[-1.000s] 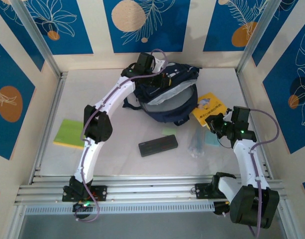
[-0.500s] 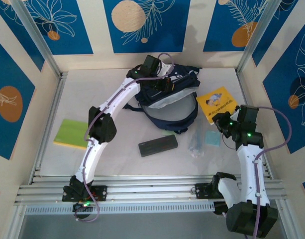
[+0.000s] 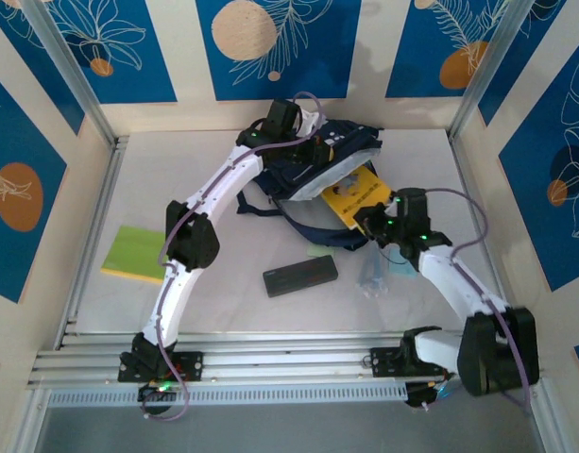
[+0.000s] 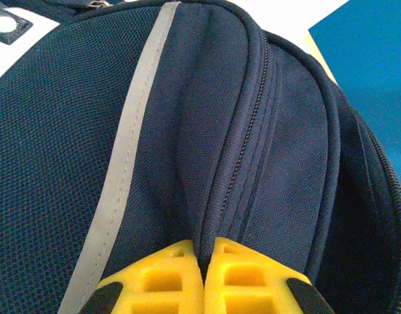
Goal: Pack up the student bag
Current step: Place the book in the student bag.
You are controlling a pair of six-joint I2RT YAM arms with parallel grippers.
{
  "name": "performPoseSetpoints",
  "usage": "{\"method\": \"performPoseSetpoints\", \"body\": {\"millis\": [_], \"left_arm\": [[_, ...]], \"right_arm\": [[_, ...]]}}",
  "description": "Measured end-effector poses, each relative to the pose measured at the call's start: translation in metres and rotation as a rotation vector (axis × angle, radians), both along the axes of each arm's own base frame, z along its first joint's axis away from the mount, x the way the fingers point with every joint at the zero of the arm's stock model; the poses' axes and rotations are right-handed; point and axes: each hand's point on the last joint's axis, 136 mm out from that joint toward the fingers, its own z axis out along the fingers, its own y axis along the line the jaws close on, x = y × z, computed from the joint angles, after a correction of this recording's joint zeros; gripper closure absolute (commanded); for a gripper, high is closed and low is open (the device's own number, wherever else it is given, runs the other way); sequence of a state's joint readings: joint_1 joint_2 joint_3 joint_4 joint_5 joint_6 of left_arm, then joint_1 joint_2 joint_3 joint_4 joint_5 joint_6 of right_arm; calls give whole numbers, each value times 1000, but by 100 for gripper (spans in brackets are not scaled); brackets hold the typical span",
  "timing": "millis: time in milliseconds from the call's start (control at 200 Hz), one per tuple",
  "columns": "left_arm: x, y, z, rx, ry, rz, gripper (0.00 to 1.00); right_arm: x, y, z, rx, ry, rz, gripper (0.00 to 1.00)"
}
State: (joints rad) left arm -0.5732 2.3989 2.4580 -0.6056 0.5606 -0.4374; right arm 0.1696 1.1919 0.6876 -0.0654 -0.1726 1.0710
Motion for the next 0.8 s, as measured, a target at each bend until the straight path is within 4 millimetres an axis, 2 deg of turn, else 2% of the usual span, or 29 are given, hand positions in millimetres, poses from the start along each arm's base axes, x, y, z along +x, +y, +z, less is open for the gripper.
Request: {"method": "performPoseSetpoints", "body": {"millis": [110,165,190,375,430,505,640,700,800], "left_arm": [[-1,-2,1,-16,16,-1,100],[-1,-3,2,-27,22,-1,100],[-1,-3,1,-30,26,-2,100],[-3,-6,-10,-41,56,-8,100],[-3,-6,-16,-40,63,-8,100],[-4,-5,-21,-36,68,-5,100],[-6,-3,-23,-37,63,-3,100],[-6,-3,-24,-38,62,-3,100],[-6,-3,-24,-44,53,-3,100]], "right_arm": [[23,31,-14,18,-24,41,100],[41,45,-21,26,-30,45,100],[56,54,-28,29,-39,47,100],[120,83,-57,58,-72,19,100],[131,85,-65,74,-76,5,100],[137,84,-70,87,-77,-7,85],[134,74,-64,90,-50,-17,43],[128,68,-57,76,-32,-14,35],[107,53,-40,22,-19,6,27]]}}
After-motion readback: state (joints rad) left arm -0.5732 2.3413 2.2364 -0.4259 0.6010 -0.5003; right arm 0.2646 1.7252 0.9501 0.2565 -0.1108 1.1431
